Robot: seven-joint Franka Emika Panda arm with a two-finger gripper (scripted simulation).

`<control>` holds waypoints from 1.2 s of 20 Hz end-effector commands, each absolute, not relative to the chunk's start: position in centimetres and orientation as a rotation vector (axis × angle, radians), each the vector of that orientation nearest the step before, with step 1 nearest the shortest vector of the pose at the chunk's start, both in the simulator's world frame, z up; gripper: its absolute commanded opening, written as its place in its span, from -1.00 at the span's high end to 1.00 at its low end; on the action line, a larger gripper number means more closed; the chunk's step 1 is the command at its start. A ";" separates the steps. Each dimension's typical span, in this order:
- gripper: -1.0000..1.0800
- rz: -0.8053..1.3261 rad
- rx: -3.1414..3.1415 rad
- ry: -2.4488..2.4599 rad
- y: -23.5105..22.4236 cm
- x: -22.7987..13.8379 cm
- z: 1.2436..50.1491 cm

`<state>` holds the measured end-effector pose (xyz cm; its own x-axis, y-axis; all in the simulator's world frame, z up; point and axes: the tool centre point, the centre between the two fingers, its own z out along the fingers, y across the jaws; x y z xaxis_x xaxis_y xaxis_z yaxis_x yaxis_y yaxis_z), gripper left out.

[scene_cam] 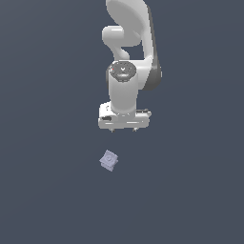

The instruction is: Pick up the object and move it to a goal position.

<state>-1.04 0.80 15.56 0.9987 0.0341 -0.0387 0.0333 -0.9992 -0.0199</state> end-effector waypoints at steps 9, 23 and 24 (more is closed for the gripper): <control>-0.92 -0.009 -3.113 -0.078 2.7 0.2 18.4; -0.92 -0.008 -3.111 0.069 1.5 1.9 17.2; -0.92 -0.007 -3.110 0.100 1.2 2.2 16.9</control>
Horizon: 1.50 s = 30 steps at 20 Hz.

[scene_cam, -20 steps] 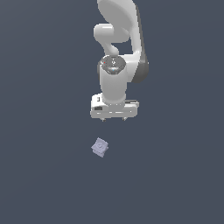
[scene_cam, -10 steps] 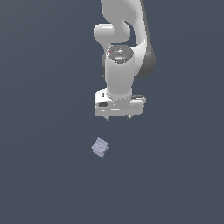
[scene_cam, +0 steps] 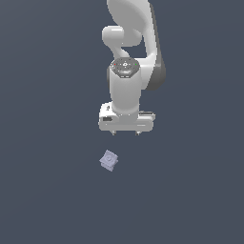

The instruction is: Pick up the object and move it to a goal position.

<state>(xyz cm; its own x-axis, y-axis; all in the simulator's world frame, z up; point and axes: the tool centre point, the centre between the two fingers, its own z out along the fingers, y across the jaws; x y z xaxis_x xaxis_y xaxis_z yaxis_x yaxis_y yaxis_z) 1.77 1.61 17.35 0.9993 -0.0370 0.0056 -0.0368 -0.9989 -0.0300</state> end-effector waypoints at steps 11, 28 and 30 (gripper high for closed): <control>-0.92 0.001 -3.074 0.566 -3.5 6.4 12.0; -0.92 0.002 -3.039 0.793 -6.0 8.1 8.8; -0.92 0.001 -3.039 0.794 -6.0 8.1 8.2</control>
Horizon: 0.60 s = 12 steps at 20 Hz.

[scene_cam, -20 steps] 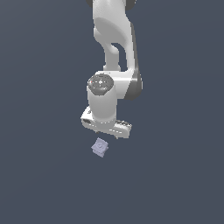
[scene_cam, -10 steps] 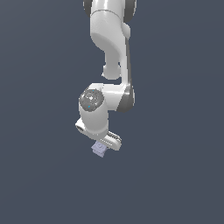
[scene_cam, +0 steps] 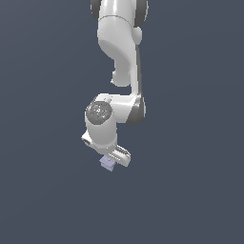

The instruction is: Pick up the object and move it to a goal position.

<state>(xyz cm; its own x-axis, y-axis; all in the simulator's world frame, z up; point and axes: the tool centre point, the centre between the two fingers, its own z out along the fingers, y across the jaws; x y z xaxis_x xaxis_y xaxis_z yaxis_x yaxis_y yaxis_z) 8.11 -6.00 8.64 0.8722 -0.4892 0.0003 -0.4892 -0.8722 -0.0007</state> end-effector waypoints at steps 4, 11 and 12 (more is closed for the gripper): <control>-0.92 0.001 -3.038 0.799 -6.0 8.0 6.0; -0.92 0.000 -3.038 0.802 -6.1 8.1 4.0; -0.92 0.000 -3.038 0.802 -6.1 8.1 4.1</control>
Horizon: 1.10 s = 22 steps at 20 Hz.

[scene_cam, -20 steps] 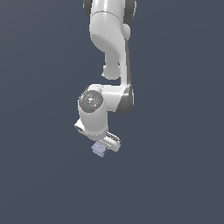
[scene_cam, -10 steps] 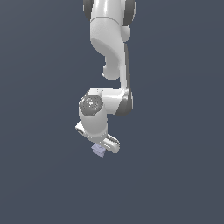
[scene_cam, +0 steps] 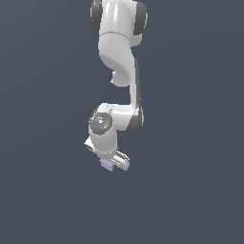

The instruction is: Pick up the object and move it to a goal position.

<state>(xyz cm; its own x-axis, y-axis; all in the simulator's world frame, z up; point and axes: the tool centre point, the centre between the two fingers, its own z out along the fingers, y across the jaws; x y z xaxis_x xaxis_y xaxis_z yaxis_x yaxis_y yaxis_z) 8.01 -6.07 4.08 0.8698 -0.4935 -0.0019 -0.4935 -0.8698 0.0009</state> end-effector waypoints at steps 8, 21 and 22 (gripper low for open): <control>1.00 0.000 3.038 -0.802 -6.1 8.1 4.1; 1.00 0.000 3.038 -0.802 -3.8 9.0 6.8; 1.00 0.000 3.038 -0.802 -3.3 9.2 7.3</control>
